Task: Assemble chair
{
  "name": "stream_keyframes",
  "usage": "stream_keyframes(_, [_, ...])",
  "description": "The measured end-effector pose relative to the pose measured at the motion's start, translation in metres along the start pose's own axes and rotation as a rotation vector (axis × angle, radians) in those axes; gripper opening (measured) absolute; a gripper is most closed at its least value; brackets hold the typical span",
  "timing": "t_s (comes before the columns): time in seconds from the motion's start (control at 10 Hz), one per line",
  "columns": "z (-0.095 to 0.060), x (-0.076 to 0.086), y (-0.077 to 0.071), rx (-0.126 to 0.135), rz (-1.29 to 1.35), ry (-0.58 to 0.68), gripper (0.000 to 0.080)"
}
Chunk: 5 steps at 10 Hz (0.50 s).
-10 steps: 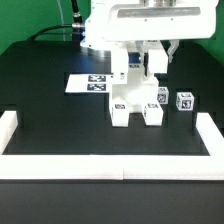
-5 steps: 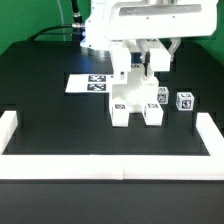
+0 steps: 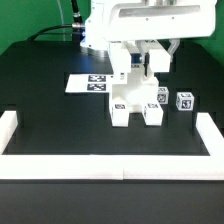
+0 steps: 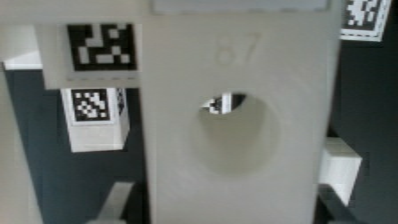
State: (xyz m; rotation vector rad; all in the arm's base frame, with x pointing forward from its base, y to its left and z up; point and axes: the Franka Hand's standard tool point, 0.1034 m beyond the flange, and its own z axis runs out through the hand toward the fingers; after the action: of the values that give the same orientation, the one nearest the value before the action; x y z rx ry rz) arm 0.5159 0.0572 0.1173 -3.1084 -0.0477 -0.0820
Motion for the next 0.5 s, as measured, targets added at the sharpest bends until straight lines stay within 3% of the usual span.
stream_keyframes(0.5, [-0.0007, 0.0043, -0.0012, -0.003, -0.042, 0.026, 0.0289])
